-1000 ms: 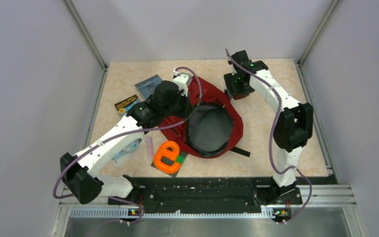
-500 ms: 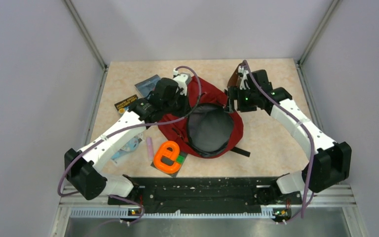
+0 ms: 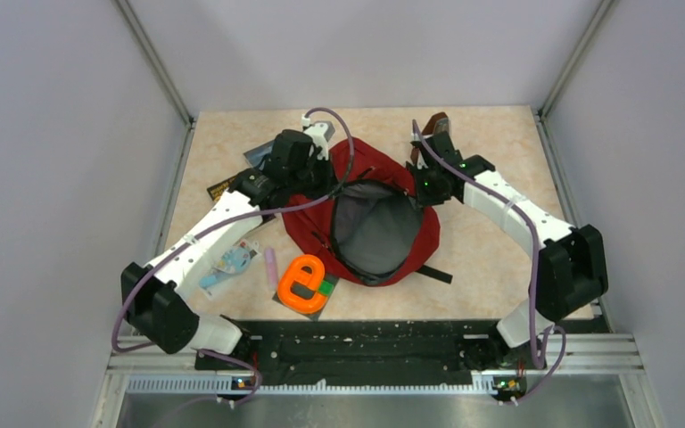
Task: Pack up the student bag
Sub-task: Unzip the student bag at the center of the board.
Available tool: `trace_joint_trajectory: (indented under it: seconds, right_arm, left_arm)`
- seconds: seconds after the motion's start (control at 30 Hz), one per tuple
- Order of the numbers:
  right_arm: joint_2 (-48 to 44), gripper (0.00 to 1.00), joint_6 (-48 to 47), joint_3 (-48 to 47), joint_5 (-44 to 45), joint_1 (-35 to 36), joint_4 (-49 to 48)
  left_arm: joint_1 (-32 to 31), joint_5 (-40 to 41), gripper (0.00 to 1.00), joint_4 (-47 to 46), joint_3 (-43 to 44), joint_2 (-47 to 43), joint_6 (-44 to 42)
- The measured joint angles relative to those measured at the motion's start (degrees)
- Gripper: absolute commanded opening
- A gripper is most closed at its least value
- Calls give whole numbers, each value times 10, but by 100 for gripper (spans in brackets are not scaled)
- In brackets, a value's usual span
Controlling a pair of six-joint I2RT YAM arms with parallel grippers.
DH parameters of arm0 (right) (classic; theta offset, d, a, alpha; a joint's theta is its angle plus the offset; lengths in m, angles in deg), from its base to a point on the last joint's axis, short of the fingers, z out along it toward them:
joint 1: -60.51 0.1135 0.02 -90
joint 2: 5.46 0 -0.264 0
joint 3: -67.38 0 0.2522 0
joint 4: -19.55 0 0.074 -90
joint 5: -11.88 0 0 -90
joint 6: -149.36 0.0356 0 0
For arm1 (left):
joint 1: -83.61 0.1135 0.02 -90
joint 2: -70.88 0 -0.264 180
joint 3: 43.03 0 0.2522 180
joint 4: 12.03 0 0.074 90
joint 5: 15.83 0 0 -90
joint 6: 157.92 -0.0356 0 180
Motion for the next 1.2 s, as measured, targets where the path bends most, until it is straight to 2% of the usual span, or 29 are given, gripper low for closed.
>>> trace_joint_trajectory:
  seconds: [0.37,0.57,0.67,0.93,1.2]
  right_arm:
    - [-59,0,35,50,60,14,-33]
    - [-74,0,47,72,133,8,-17]
    - [-74,0,50,73,144,8,-15]
    - [-74,0,57,73,167,7,-7]
    - [-83,0,80,77,195,8,-4]
  left_arm:
    - [67,-29,0,0,20,13,10]
    - [130,-19,0,1,38,13,2]
    - [141,-25,0,-9,39,18,-14]
    - [151,-34,0,-71,39,109,-60]
    - [178,-7,0,-75,90,226,-79]
